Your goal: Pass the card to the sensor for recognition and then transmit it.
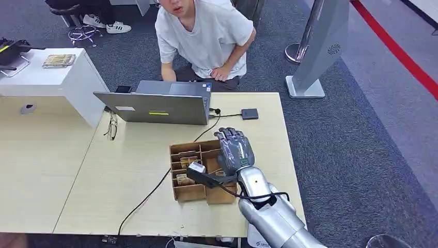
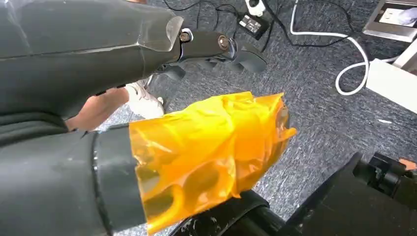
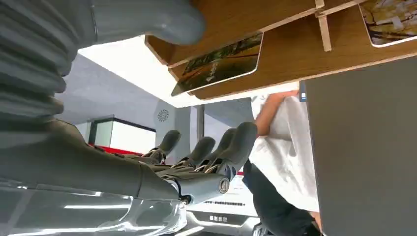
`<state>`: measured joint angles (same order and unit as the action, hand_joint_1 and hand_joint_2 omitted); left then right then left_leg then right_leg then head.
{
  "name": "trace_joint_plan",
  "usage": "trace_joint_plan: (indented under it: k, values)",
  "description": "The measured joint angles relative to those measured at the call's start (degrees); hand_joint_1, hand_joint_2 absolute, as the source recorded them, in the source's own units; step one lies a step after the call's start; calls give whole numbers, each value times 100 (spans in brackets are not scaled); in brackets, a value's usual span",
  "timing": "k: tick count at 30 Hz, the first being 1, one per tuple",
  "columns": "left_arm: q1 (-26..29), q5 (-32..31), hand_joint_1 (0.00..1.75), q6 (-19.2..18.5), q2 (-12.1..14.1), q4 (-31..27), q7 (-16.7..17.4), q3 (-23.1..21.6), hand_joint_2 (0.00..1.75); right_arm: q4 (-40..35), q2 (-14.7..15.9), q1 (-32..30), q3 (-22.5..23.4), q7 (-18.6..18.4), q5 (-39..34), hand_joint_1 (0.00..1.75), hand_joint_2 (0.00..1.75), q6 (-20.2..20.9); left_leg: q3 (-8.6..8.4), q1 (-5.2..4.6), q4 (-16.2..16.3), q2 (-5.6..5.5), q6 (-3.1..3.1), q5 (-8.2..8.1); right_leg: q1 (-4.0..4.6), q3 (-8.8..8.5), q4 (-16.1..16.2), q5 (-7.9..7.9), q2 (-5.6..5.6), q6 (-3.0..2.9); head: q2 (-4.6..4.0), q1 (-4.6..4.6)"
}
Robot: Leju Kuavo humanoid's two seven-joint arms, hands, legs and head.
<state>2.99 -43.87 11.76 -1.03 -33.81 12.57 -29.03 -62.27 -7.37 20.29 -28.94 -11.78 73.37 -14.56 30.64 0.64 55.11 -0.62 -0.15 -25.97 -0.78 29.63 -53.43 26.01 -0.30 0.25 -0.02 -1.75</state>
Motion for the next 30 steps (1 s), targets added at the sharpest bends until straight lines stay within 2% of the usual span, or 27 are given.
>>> trace_joint_plan:
  k: [1, 3, 4, 5, 7, 9, 11, 14, 30]
  values:
    - [3, 0, 0, 0, 0, 0, 2, 0, 0, 0, 0, -3, 0, 0, 0, 126, 175, 0, 0, 0, 0, 0, 0, 0, 0, 0, 0, 0, 0, 0, 0, 2]
    - [9, 0, 0, 2, 0, 0, 2, 0, 0, 0, 0, -6, 2, 0, 0, 113, 175, 0, 0, 0, 0, 0, 0, 0, 0, 0, 0, 0, 0, 0, 0, 2]
    - [11, 0, 0, 4, 0, 0, 2, 2, 0, 0, 0, -8, 4, 0, 0, 117, 175, -2, 0, 0, 0, 0, 0, 0, 0, 0, 0, 0, 0, 0, 0, 0]
    - [14, 0, 0, 4, 0, 0, 4, 2, 0, 0, 0, -9, 4, 0, 0, 126, 175, -2, 0, 0, 0, 0, 0, 0, 0, 0, 0, 0, 0, 0, 0, 0]
    - [18, 0, 0, 4, 0, 0, 4, 2, 0, 0, 0, -12, 4, 0, 0, 131, 175, -2, 0, 0, 0, 0, 0, 0, 0, 0, 0, 0, 0, 0, 0, 2]
    - [22, -2, 0, 4, 0, 0, 4, 2, 0, 0, 0, -14, 7, 0, 0, 152, 175, -2, 0, 0, 0, 0, 0, 0, 0, 0, 0, 0, 0, 0, 0, 0]
    - [24, -2, 0, 4, 0, 0, 4, 2, 0, 0, 0, -14, 7, 15, 2, 152, 175, -4, 0, 0, 0, 0, 0, 0, 0, 0, 0, 0, 0, 0, 0, 0]
    - [26, -4, 0, 4, 0, 0, 9, 4, 0, -2, 0, -14, 9, 24, 2, 175, 175, -13, 0, 0, 0, 0, 0, 0, 0, 0, 0, 0, 0, 0, 0, 2]
    - [91, -20, 0, 4, 0, 0, 11, 11, 0, -369, 0, -126, 11, 301, -157, 175, 175, -271, 0, 0, 0, 0, 0, 0, 0, 0, 0, 0, 0, 0, 0, 2]
